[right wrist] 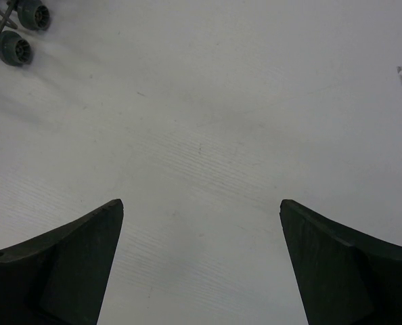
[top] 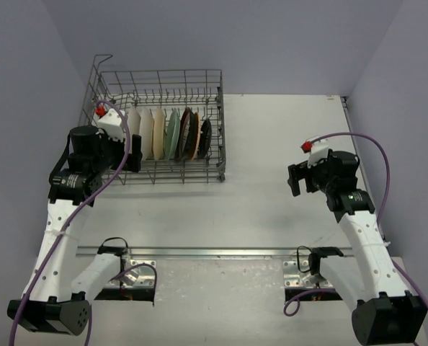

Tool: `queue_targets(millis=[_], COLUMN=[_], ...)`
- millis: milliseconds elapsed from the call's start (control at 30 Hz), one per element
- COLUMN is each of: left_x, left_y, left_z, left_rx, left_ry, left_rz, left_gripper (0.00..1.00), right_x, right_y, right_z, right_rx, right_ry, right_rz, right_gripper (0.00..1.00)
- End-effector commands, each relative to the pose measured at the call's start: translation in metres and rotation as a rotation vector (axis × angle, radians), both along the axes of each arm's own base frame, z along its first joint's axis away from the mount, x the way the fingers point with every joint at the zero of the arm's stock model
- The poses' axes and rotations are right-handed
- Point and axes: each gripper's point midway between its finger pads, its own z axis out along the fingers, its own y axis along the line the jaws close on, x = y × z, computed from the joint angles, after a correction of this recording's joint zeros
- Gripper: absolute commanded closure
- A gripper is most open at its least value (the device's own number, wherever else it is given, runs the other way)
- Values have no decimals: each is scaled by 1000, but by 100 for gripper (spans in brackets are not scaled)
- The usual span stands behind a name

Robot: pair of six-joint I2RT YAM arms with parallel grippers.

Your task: Unload the plates from the dish rack

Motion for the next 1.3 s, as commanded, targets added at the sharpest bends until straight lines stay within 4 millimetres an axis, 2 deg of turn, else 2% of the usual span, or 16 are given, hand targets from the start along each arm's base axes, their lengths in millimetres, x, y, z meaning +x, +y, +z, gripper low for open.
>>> queue_targets(millis=[0,67,200,267,333,400,433,533,733,767,900,1067,1267], left_x=[12,23,34,46,64,77,85,105,132,131,137,139,143], left_y=[14,13,-2,-6,-7,1,7,20,29,27,24,25,25], left_z=[23,22,46,55,55,54,60,55,20,17,-5,-33,-45], left_rx=[15,-12,-73,-91,-104,-125,-150,-202,-262,-270,-304,-339,-368], left_ry=[-45,-1,-10,-7,32,63,74,116,196,204,234,295,320], left_rz=[82,104,47,30,27,47,59,61,42,34,23,35,24], left_gripper=[0,0,0,0,0,1,3,9,25,25,36,42,47], right_x=[6,5,3,3,2,0,-1,-3,-5,-5,-6,-6,-6], right_y=[3,4,4,4,4,5,7,10,11,11,12,14,15], right_z=[18,12,6,4,3,1,-1,-3,-3,-4,-5,-7,-9], right_rx=[-1,1,1,1,0,2,9,25,29,29,36,45,52], right_ry=[-48,-29,-7,5,13,22,29,48,68,68,76,88,100], right_rz=[21,25,28,30,31,36,42,52,56,56,60,61,65], right_gripper=[1,1,1,1,1,1,1,1,1,1,1,1,1])
